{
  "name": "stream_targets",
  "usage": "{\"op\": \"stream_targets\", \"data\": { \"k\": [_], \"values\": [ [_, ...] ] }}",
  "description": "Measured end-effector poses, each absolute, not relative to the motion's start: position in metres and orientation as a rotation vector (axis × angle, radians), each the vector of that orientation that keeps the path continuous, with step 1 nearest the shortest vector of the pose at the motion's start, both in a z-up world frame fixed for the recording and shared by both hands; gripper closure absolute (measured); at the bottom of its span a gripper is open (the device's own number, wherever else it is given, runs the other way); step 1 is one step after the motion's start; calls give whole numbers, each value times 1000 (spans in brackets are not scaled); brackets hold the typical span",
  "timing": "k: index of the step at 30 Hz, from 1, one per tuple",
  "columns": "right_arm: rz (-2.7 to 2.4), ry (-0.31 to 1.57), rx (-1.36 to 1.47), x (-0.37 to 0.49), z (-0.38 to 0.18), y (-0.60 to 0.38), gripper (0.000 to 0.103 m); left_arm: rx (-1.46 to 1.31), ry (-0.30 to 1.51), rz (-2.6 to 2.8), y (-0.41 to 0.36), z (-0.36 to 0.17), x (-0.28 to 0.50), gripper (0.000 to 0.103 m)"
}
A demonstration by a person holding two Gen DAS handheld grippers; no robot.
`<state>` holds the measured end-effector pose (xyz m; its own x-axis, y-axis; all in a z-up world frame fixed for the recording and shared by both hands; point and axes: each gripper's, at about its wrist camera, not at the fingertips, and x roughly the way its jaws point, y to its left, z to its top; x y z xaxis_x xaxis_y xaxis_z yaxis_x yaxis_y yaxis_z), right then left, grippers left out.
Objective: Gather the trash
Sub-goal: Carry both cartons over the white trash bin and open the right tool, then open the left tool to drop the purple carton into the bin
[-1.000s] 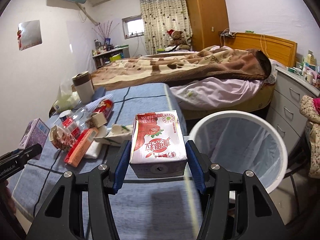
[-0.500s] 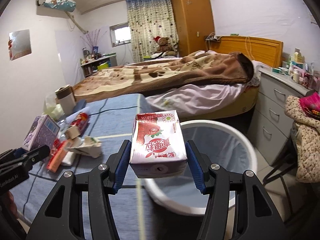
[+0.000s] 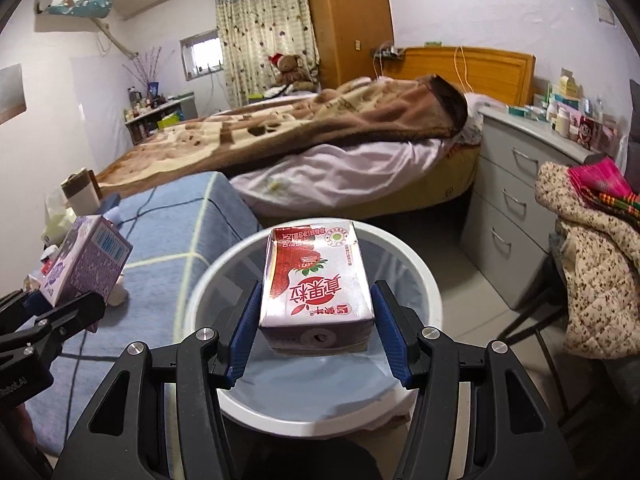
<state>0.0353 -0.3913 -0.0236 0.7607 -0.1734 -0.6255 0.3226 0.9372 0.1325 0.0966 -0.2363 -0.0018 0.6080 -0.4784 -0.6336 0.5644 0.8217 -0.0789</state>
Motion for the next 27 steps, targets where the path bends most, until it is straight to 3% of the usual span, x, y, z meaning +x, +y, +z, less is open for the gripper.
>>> {"op": "stream_targets", "data": {
  "k": [16,23,27],
  "values": [
    [-273,740,222,40,-44,-415,46,148,770,-694,-290,-24,114,48],
    [-293,740,223,37,-45,-420,45,137,768,-678,-287,-25,116,43],
    [-295,725,235,36,-42,-420,38,137,757,-673,-282,-22,114,43]
  ]
}}
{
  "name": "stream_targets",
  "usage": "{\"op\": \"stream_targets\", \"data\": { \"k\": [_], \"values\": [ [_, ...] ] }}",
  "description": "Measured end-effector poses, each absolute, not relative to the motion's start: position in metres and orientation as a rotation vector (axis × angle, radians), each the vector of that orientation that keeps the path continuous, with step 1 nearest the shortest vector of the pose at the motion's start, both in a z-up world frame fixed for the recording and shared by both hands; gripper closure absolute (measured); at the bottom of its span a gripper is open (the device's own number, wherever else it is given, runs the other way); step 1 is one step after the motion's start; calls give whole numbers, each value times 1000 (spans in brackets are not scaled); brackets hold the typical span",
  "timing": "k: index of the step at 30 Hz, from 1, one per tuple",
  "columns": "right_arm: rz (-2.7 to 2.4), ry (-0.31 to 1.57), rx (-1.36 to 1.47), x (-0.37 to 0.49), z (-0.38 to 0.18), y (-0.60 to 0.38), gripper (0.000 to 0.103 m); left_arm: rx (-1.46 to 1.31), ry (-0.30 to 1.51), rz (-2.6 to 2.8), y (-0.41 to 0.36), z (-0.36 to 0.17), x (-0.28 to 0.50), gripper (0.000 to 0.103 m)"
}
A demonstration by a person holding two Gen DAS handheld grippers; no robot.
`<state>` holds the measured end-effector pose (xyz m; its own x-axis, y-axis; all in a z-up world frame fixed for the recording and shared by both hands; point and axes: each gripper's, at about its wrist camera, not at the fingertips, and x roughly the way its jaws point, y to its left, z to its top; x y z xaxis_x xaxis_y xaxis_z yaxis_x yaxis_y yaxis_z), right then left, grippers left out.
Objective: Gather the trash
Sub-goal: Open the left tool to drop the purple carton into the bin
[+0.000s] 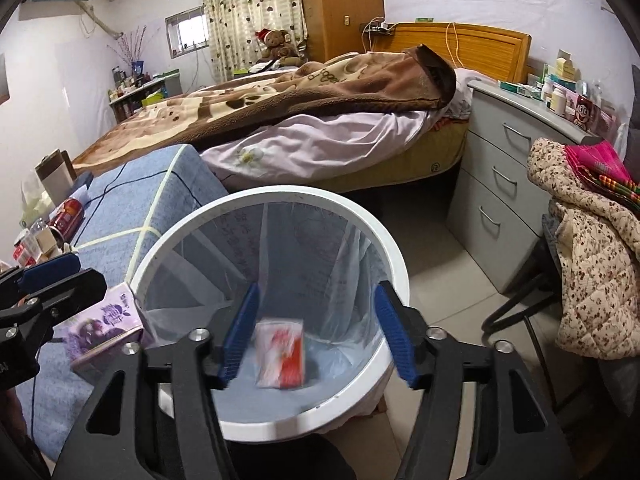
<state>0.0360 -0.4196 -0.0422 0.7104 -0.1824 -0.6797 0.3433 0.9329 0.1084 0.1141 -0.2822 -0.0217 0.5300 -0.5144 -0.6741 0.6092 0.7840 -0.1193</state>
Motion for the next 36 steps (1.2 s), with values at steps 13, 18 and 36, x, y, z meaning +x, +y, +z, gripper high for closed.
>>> {"op": "stream_targets", "data": {
  "k": [13,18,36],
  "values": [
    [-280,656,217,34,-21,-400,38,114,712,-628,-245,-3,107,42],
    [-288,648,225,31,-21,-397,38,123,752,-619,-228,-14,102,42],
    [-313,618,264,19,-18,-402,38,146,897,-751,-247,-61,90,42]
  ]
}}
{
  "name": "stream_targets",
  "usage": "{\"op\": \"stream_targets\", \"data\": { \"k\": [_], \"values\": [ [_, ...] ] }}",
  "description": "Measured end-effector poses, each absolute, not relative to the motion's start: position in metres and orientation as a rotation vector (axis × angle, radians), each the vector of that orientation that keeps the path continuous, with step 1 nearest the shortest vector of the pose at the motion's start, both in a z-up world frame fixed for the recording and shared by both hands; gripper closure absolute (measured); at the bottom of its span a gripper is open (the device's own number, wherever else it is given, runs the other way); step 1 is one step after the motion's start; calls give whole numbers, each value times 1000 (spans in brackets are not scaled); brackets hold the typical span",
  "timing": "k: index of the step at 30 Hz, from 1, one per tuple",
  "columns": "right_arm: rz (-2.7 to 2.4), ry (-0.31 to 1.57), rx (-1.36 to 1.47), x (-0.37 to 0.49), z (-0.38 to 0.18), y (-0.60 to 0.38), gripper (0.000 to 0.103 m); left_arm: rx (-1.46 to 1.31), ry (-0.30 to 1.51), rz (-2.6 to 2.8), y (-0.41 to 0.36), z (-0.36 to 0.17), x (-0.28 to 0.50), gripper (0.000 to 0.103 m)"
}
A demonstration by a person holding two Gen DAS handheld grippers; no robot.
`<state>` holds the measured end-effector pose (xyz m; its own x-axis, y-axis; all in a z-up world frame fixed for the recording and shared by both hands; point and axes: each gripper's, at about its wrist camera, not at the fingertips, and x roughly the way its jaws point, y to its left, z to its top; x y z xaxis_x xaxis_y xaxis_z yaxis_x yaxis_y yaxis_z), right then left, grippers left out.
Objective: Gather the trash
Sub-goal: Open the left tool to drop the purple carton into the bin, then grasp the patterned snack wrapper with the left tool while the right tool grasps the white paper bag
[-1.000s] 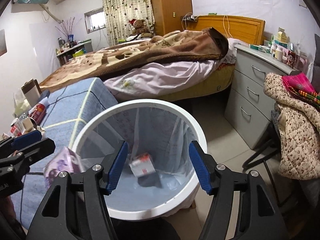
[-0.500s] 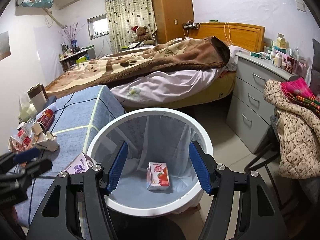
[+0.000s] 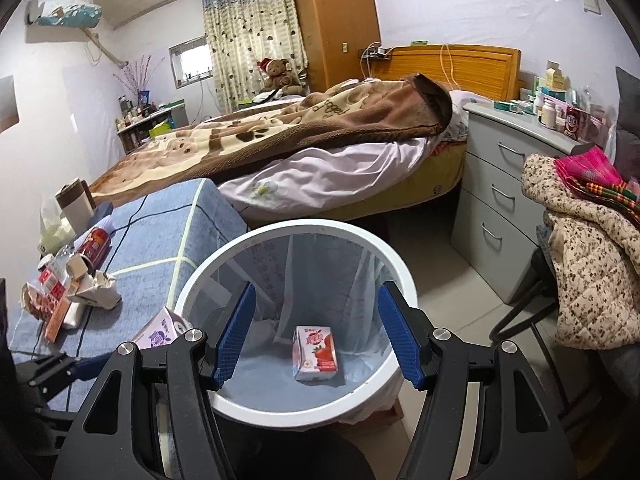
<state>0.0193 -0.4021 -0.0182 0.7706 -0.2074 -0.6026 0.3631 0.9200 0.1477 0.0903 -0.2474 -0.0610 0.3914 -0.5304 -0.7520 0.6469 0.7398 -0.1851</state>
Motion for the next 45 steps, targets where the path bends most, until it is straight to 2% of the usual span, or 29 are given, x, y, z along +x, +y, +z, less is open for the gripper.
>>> {"op": "stream_targets", "data": {
  "k": [11,18,30,45],
  "values": [
    [-412,588,282,6,-12,-423,38,89,861,-834,-282,-48,97,42],
    [-380,581,265,10,-8,-412,38,115,806,-758,-273,-29,96,42],
    [-259,588,230,39,-4,-379,38,93,747,-616,-212,-4,115,38],
    [-36,657,185,94,-18,-310,38,38,727,-342,-95,-6,151,37]
  ]
}}
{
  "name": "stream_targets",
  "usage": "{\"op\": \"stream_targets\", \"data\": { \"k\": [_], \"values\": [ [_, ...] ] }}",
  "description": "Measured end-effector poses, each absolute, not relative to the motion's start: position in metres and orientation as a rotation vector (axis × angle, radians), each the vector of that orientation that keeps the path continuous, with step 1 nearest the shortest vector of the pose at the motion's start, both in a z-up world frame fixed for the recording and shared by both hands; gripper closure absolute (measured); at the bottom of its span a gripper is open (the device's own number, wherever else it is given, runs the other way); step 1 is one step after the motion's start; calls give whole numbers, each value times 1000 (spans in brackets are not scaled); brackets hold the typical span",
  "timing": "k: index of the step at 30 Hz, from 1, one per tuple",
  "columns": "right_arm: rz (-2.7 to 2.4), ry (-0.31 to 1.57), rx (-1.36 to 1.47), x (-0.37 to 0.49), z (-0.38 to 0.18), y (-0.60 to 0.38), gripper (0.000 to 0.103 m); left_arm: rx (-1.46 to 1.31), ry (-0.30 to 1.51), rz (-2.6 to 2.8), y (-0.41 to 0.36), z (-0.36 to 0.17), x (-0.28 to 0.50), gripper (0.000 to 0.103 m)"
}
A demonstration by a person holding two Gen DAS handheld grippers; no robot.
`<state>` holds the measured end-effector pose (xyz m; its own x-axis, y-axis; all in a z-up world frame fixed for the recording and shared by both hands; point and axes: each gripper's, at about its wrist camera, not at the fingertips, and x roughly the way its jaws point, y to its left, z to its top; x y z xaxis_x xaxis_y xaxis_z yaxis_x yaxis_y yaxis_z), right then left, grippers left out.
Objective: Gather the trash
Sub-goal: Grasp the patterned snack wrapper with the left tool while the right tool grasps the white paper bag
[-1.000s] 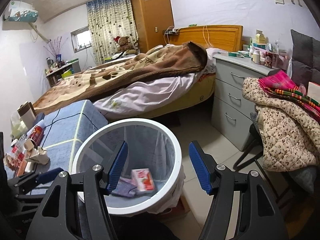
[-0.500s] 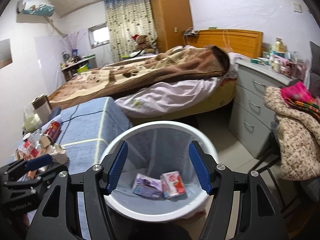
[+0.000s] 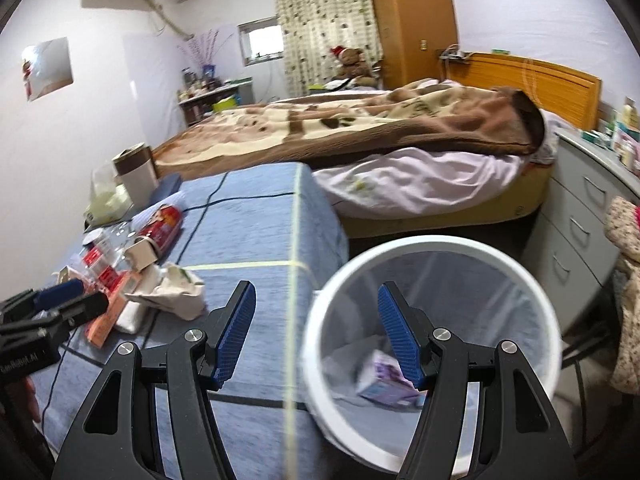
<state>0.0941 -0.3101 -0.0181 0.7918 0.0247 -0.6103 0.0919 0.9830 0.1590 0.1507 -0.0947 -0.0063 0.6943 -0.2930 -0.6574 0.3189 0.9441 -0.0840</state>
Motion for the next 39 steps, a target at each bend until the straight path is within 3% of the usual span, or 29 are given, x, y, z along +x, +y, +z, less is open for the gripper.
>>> {"op": "stream_targets", "data": {
  "k": [11,14,17,32,39],
  "values": [
    [116,720,115,129,-28,-260,38,-15,738,-185,-18,-9,182,36],
    [144,743,102,138,-31,-252,38,0,761,-174,-3,-14,193,28],
    [164,766,93,146,-35,-246,38,-25,769,-165,11,-16,199,28],
    [221,859,77,171,-50,-224,38,-4,860,-206,27,-40,219,25],
    [237,879,85,171,-53,-219,55,-28,877,-215,28,-50,206,29]
  ]
}}
